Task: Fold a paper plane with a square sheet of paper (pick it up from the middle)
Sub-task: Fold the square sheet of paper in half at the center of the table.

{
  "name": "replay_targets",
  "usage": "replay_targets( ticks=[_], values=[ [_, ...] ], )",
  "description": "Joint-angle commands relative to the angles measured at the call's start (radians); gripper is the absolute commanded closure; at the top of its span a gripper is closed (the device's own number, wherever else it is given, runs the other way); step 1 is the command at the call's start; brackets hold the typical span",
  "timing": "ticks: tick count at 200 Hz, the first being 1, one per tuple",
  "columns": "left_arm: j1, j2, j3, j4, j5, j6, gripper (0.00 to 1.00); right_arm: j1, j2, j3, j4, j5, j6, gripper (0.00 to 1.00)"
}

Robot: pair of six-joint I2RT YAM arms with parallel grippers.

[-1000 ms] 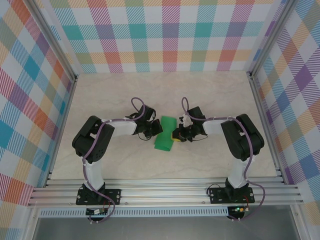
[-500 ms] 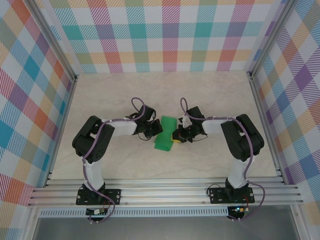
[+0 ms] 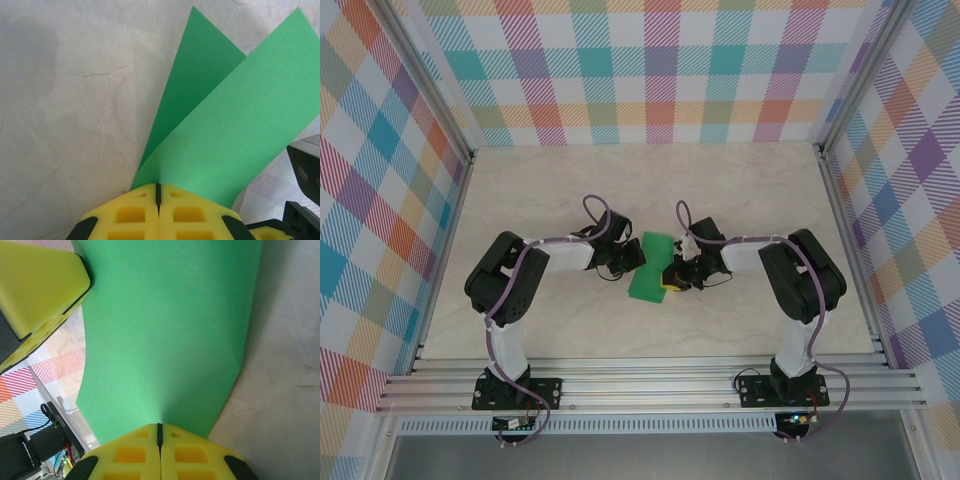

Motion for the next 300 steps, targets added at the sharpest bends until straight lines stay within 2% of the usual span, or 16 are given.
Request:
replay_targets(
  ticks=[1,52,105,130,156,193,240,266,300],
  values=[
    [-0.026,0.067,-0.018,-0.085,-0.017,0.019,1.0,0.004,-0.009,-0.01,-0.039,0.03,-0.022,0.94],
    [-0.028,0.062,-0.019,-0.085,-0.018,0.018,1.0,0.015,-0.1,-0.053,0.048,-0.022,0.009,0.93],
    [-0.029,0.058,-0.021,-0.088,-0.023,0.017,1.0,0.033,-0.035,-0.123,0.16,-0.04,0.034,0.93],
    [-0.029,0.06,-0.019,-0.09,-0.021,0.018,1.0,0.033,-0.01,-0.127,0.123,-0.013,0.014,0.95],
    [-0.03,0.06,-0.019,-0.091,-0.021,0.02,1.0,0.033,-0.069,-0.126,0.068,0.013,-0.013,0.95],
    [-0.031,0.061,-0.017,-0.091,-0.021,0.018,1.0,0.051,-0.123,-0.099,0.08,-0.042,0.0,0.94],
    [-0.032,0.063,-0.016,-0.094,-0.02,0.019,1.0,0.071,-0.077,-0.137,0.12,-0.026,0.01,0.94],
    [-0.032,0.065,-0.012,-0.101,-0.018,0.026,1.0,0.072,-0.033,-0.137,0.086,-0.007,-0.021,0.95],
    [-0.032,0.066,-0.008,-0.106,-0.017,0.03,1.0,0.071,-0.064,-0.13,0.056,-0.007,-0.028,0.94]
  ],
)
